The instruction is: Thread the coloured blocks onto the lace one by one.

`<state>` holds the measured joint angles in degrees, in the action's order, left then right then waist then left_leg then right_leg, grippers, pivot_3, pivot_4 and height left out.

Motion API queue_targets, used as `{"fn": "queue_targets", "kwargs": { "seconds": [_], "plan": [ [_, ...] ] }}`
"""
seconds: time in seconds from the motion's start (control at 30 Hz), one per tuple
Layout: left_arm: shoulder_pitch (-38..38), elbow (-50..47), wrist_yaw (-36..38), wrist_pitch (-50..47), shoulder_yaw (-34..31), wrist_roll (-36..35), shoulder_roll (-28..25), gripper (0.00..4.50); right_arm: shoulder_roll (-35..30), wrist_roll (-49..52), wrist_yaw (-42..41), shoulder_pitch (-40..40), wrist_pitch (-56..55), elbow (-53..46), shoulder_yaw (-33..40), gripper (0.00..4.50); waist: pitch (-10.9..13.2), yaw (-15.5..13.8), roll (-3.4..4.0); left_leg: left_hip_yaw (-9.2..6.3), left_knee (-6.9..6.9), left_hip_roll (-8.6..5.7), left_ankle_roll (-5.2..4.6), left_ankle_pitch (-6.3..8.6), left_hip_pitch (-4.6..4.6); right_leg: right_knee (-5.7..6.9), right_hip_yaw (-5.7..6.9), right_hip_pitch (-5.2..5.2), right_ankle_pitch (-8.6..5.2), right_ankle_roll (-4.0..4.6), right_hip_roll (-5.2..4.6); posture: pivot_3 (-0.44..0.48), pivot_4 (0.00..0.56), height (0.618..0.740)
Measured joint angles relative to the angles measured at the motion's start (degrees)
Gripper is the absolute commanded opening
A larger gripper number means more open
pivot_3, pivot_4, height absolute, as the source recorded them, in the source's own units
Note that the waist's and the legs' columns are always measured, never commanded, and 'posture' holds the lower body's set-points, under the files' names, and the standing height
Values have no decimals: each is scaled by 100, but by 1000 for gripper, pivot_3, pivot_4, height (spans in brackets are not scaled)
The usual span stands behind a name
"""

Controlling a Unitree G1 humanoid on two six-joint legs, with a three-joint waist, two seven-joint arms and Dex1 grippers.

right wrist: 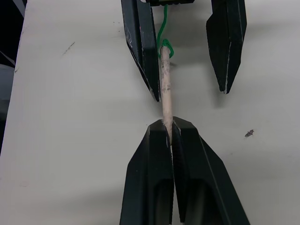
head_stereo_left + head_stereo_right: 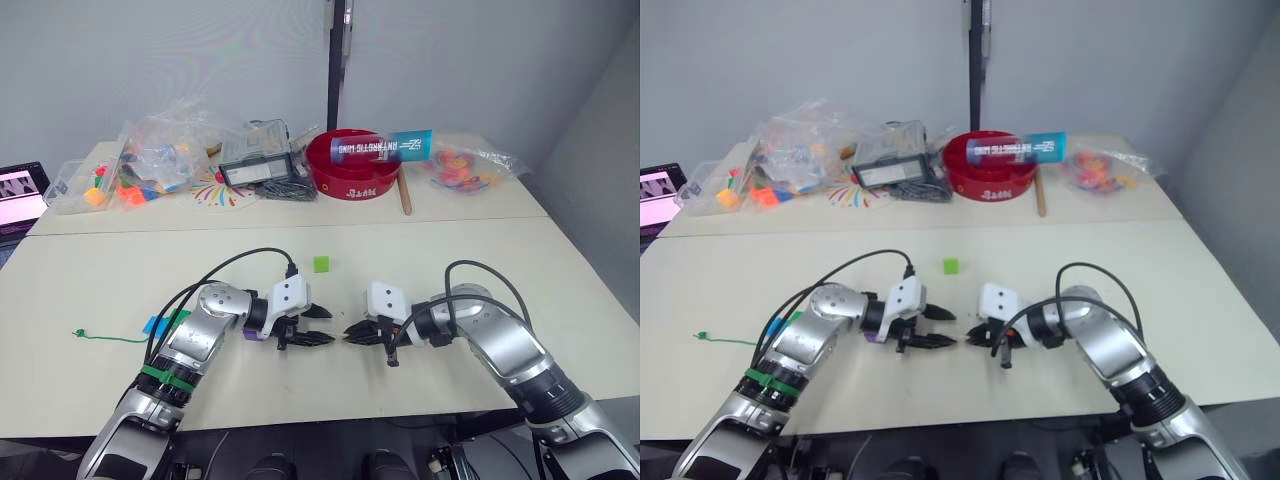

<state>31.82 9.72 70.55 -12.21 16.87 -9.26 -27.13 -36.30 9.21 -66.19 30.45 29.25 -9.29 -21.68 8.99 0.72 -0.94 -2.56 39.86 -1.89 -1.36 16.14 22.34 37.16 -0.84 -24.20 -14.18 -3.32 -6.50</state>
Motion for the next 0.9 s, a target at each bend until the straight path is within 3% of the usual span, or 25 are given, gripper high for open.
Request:
{"fn": "queue_targets", "kwargs": {
  "seconds": [0.27, 0.73, 0.9],
  "plan": [
    [-2, -91, 195, -112, 20, -136, 25, 22, -15, -3, 66, 1, 0, -3, 51, 0, 0, 0, 0, 0, 0, 0, 0, 0, 0, 0, 0, 0, 0, 0, 0, 0, 150, 740],
    [-3, -148, 224, -188, 31, -176, 27, 22, -61, 16, 53, 4, 38, -44, 67, 0, 0, 1, 0, 0, 0, 0, 0, 0, 0, 0, 0, 0, 0, 0, 0, 0, 150, 740],
    [-2, -150, 226, -186, 1, -201, -20, 0, -28, 139, 46, -39, 197, -145, 103, 1588, 0, 1, 0, 0, 0, 0, 0, 0, 0, 0, 0, 0, 0, 0, 0, 0, 150, 740]
  ]
}}
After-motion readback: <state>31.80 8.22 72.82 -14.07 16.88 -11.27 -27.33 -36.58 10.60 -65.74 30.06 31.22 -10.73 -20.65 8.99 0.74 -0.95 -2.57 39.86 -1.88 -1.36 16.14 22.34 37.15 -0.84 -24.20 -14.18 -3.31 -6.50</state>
